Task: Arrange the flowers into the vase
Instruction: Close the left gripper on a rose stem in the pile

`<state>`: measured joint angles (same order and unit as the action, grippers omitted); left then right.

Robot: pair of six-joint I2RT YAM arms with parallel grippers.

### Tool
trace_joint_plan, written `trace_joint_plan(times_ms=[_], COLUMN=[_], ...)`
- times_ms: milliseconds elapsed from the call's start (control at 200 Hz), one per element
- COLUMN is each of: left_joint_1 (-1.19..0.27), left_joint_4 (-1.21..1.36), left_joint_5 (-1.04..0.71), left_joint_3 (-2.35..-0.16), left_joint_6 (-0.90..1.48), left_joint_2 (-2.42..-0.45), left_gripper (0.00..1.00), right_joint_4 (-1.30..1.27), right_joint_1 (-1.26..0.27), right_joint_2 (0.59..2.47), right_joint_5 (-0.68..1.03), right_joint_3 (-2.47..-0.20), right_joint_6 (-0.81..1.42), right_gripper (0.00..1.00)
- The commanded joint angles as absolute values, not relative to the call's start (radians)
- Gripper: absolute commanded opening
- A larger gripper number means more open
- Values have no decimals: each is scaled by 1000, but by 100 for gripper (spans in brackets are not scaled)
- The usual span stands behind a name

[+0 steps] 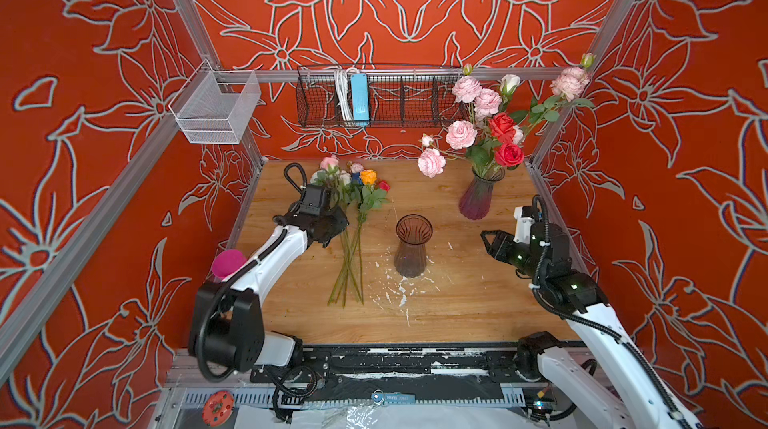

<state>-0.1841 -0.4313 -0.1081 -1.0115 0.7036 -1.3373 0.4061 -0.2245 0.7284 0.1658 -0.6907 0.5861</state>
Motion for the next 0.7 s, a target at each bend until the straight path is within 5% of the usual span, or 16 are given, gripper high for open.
trace_joint_plan(times_ms=[0,345,696], left_joint_1=[-189,-190,-193], left_joint_4=[-471,-467,-416], left_joint_5=[-72,-51,-101], left_joint_3=[-1015,-965,-892], left_joint_6=[681,612,628], left_joint_2=[-1262,-1020,-1157], left_gripper=[0,0,2], right_joint_4=[388,398,408], right_joint_1=[-230,-229,-230], right_joint_2=[736,731,712], right_joint_5=[167,174,181], right_joint_3=[-706,-724,-719], right_joint_6=[582,584,595], right_gripper=[50,50,50])
